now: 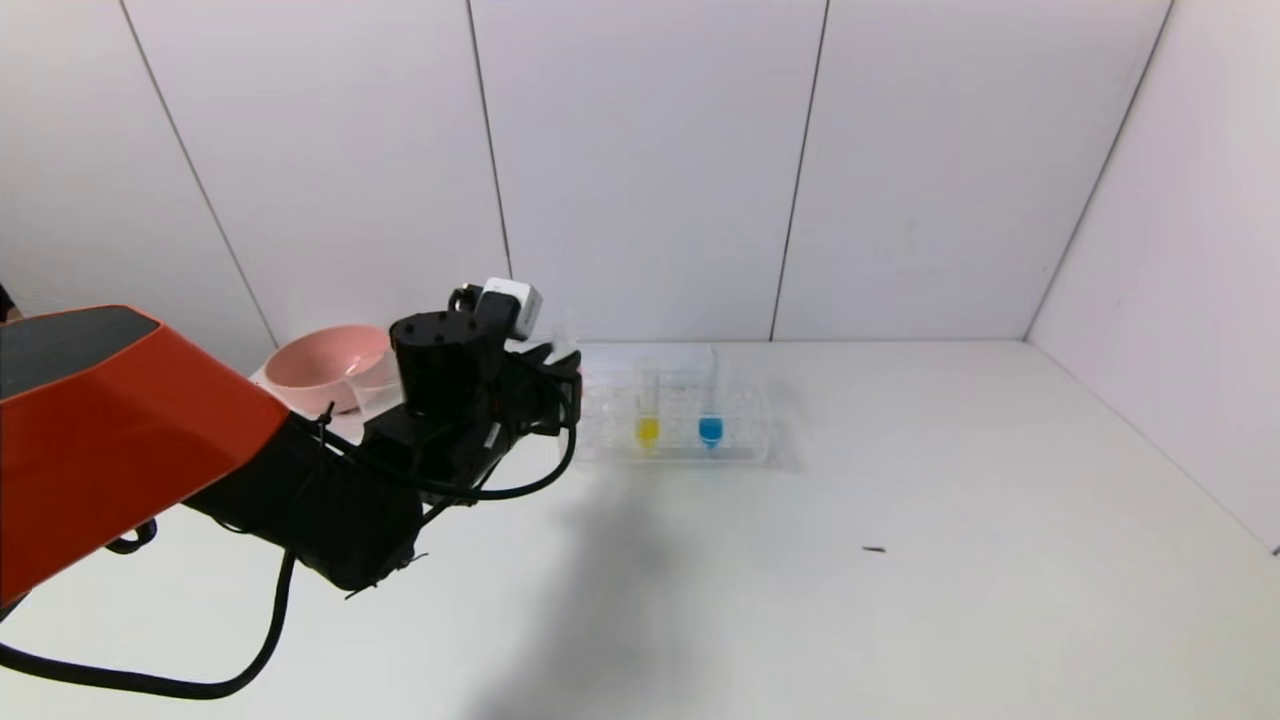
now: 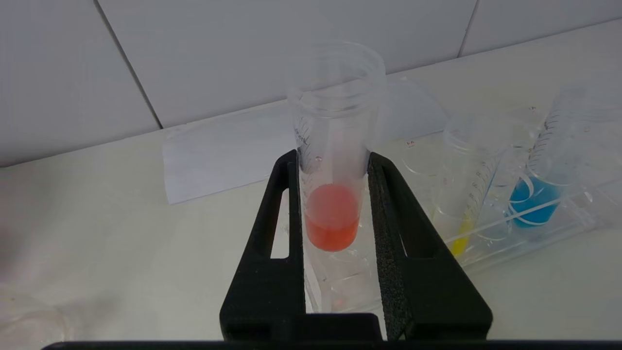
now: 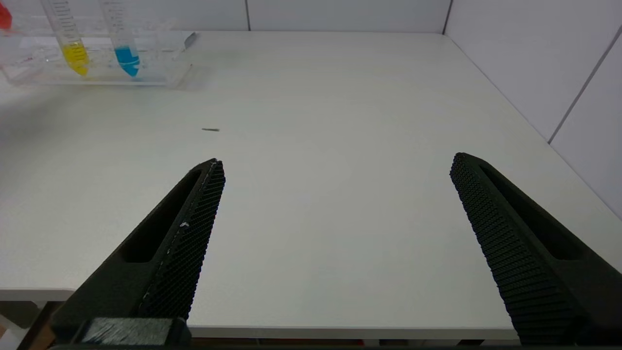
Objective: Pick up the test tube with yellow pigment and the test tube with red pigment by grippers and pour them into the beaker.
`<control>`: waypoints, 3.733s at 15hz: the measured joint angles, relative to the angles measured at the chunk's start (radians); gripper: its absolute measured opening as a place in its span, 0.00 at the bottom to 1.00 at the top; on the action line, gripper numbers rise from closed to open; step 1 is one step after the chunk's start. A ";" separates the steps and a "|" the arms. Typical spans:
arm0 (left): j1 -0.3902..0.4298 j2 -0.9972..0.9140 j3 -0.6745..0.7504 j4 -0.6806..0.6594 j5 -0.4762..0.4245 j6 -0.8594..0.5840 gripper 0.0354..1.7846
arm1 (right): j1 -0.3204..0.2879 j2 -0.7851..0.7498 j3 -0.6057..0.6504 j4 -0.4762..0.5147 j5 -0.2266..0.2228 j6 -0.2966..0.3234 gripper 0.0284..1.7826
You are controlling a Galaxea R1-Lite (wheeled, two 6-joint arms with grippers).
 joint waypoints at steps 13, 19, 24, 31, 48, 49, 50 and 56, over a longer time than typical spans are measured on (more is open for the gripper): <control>0.019 -0.176 0.005 0.117 -0.006 0.048 0.23 | 0.000 0.000 0.000 0.000 0.000 0.000 0.95; 0.083 -0.286 0.010 0.212 -0.010 0.060 0.23 | 0.000 0.000 0.000 0.000 0.000 0.000 0.95; 0.168 -0.351 0.006 0.289 -0.085 0.053 0.23 | 0.000 0.000 0.000 0.000 0.000 0.000 0.95; 0.250 -0.383 -0.015 0.331 -0.096 0.052 0.23 | 0.000 0.000 0.000 0.000 0.000 0.000 0.95; 0.514 -0.377 -0.002 0.352 -0.242 0.040 0.23 | 0.000 0.000 0.000 0.000 0.000 0.000 0.95; 0.530 -0.377 -0.002 0.352 -0.255 0.041 0.23 | 0.000 0.000 0.000 0.000 0.000 0.000 0.95; 0.547 -0.377 -0.001 0.351 -0.271 0.042 0.23 | 0.000 0.000 0.000 0.000 0.000 0.000 0.95; 0.611 -0.374 0.016 0.351 -0.319 0.047 0.23 | 0.000 0.000 0.000 0.000 0.000 0.000 0.95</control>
